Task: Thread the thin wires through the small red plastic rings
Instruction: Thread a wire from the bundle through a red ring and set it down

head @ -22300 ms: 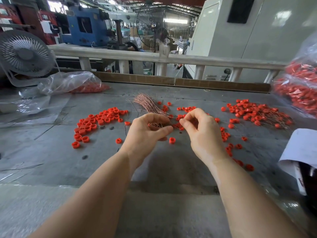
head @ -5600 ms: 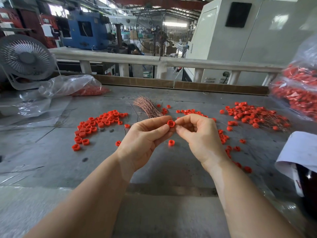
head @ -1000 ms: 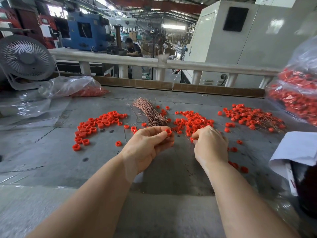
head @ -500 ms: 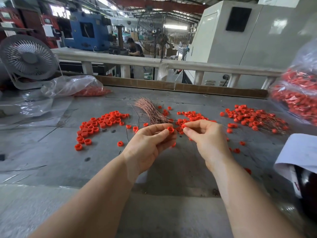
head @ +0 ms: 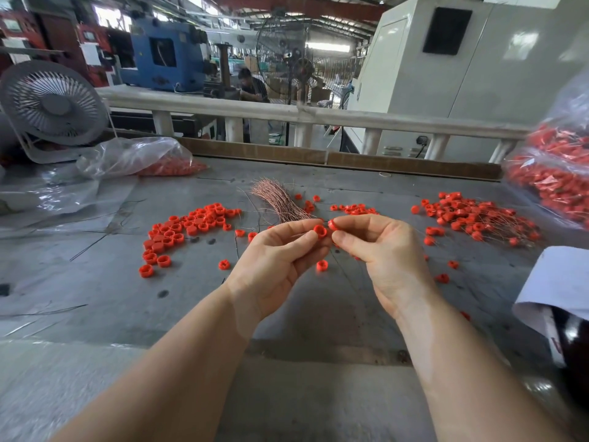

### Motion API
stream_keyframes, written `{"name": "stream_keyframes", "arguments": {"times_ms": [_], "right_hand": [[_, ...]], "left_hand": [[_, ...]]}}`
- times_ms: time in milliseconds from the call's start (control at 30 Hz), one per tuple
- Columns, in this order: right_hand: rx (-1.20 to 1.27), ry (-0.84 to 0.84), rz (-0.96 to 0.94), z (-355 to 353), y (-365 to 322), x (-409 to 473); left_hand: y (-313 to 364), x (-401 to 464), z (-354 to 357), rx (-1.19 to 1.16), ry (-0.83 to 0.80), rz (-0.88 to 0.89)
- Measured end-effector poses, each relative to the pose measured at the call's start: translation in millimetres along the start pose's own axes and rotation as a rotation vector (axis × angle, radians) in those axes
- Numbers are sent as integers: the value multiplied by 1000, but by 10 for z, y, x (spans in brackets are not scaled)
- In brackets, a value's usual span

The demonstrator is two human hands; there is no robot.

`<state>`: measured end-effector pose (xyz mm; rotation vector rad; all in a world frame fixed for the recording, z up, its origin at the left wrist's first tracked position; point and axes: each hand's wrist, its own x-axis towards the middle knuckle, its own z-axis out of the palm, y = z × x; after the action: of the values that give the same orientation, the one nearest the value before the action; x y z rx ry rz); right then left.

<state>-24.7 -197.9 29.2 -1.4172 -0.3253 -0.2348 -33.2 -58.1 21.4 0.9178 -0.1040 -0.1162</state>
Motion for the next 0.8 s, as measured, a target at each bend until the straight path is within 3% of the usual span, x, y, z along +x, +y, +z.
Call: {"name": "stream_keyframes", "arguments": {"times_ms": [233, 800], "right_hand": [[-119, 4, -49, 2, 51, 20], [-103, 33, -25, 2, 43, 18]], "left_hand": [[-8, 1, -9, 0, 2, 1], [-1, -2, 2, -21, 14, 17]]}}
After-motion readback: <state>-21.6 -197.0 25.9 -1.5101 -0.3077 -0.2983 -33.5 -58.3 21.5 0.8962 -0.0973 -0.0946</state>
